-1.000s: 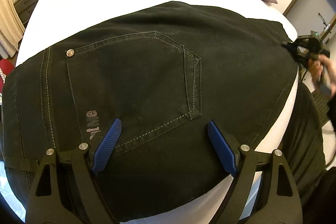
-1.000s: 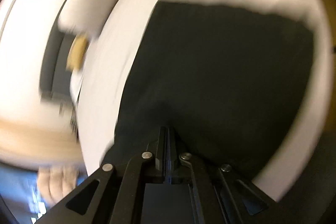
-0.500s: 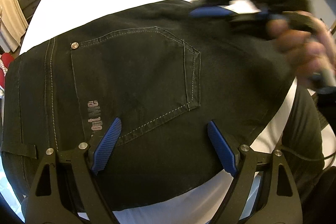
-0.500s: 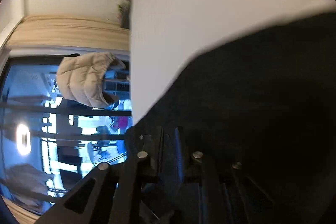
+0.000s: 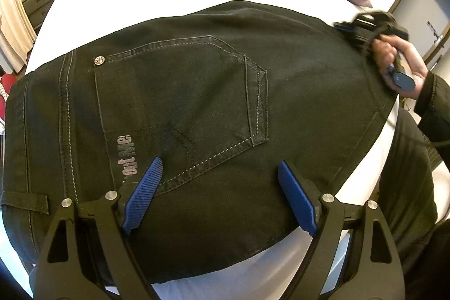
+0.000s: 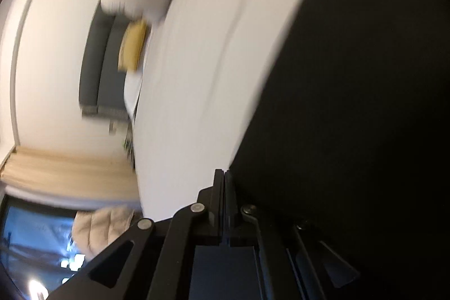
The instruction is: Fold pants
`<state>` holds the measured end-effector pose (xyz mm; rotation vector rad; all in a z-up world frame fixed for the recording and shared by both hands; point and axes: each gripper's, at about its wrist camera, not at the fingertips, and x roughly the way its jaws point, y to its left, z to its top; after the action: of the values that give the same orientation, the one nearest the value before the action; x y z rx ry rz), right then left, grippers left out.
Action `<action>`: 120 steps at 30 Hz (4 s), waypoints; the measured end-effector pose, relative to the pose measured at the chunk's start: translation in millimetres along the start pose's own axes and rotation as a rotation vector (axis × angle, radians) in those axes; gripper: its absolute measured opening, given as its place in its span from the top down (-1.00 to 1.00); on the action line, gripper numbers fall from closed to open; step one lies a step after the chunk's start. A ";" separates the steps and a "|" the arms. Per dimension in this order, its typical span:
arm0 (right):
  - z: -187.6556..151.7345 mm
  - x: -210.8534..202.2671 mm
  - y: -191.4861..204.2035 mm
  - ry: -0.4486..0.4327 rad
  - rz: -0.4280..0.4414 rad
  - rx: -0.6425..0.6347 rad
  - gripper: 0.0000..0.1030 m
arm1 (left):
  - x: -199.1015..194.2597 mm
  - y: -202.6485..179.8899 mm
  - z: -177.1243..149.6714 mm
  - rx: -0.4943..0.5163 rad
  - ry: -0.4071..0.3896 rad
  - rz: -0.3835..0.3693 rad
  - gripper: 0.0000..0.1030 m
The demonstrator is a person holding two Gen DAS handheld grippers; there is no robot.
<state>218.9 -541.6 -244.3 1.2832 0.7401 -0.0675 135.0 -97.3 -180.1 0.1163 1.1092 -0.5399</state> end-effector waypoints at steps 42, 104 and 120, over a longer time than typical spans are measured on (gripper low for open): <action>4.8 -143.5 -86.1 0.146 -0.023 -0.122 0.77 | 63.1 -55.0 123.0 -0.001 -0.036 -0.102 -0.53; -18.5 -237.4 -135.8 -0.270 0.239 0.324 0.16 | 98.4 -72.5 92.9 -0.092 0.021 -0.129 -0.44; -13.5 -209.3 -119.8 -0.288 0.267 0.277 0.50 | 103.3 -82.1 93.6 -0.082 0.025 -0.118 -0.44</action>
<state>-1.3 -640.3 -234.7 1.5865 0.3150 -0.1385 207.4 -237.9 -213.6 -0.0144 1.1657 -0.5987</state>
